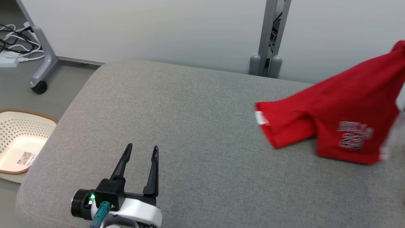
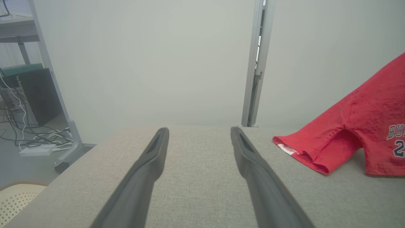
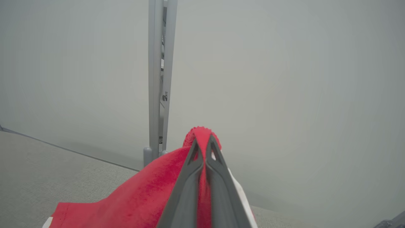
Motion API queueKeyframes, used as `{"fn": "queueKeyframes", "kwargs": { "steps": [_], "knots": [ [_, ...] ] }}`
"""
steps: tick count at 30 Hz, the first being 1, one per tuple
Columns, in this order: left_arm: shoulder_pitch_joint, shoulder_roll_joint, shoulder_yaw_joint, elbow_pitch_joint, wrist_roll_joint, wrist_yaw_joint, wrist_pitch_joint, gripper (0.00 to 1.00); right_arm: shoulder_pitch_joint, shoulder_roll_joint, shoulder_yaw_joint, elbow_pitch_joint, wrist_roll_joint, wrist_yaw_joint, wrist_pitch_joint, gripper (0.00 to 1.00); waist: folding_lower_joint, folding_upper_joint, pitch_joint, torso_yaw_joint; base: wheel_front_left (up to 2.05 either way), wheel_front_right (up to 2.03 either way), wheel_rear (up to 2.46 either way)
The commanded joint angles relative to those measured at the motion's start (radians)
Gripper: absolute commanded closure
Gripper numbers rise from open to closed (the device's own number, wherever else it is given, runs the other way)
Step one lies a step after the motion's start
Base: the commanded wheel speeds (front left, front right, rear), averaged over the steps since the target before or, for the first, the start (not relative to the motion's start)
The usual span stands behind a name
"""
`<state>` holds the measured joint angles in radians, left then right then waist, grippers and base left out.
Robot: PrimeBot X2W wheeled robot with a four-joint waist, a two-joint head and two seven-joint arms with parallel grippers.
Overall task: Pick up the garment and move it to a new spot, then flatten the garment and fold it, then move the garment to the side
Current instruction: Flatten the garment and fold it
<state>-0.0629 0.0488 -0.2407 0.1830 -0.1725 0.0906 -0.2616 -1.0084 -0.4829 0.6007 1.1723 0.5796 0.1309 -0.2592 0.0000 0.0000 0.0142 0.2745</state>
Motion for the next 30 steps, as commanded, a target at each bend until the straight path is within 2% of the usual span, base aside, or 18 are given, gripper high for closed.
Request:
{"fn": "queueKeyframes", "kwargs": {
  "steps": [1, 5, 8, 17, 23, 24, 30],
  "knots": [
    [0.010, 0.005, 0.002, -0.003, -0.006, 0.006, -0.003, 0.00, -0.018, -0.014, -0.007, 0.010, -0.013, 0.000, -0.008, 1.00, 0.0000, 0.0000, -0.004, 0.007, 0.00, 0.00, 0.00],
    [0.014, 0.005, 0.002, -0.006, -0.012, 0.008, -0.003, 0.00, -0.080, -0.056, -0.031, -0.008, -0.078, 0.000, -0.008, 1.00, 0.0000, 0.0000, -0.007, 0.019, 0.00, 0.00, 0.00],
    [0.016, 0.004, -0.002, -0.008, -0.015, 0.009, -0.003, 0.00, -0.097, -0.056, -0.041, -0.065, -0.148, 0.000, -0.007, 1.00, 0.0000, 0.0000, -0.009, 0.029, 0.00, 0.00, 0.00],
    [0.020, 0.005, -0.027, -0.009, -0.033, 0.018, -0.003, 0.00, 0.021, 0.091, 0.023, -0.151, -0.231, -0.001, -0.005, 1.00, 0.0000, 0.0000, -0.001, 0.077, 0.00, 0.00, 0.00],
    [0.015, 0.004, -0.029, -0.012, -0.039, 0.023, -0.003, 0.00, 0.114, 0.211, 0.123, -0.169, -0.216, 0.000, 0.045, 1.00, 0.0000, 0.0000, 0.002, 0.106, 0.00, 0.00, 0.00],
    [0.015, 0.004, -0.029, -0.012, -0.039, 0.023, -0.003, 0.00, 0.114, 0.211, 0.123, -0.169, -0.216, 0.000, 0.045, 1.00, 0.0000, 0.0000, 0.002, 0.106, 0.00, 0.00, 0.00],
    [-0.001, 0.004, -0.043, -0.016, -0.052, 0.027, -0.003, 0.00, 0.170, 0.303, 0.258, -0.212, -0.160, -0.001, 0.080, 1.00, 0.0000, 0.0000, 0.022, 0.131, 0.00, 0.00, 0.00]
  ]
}}
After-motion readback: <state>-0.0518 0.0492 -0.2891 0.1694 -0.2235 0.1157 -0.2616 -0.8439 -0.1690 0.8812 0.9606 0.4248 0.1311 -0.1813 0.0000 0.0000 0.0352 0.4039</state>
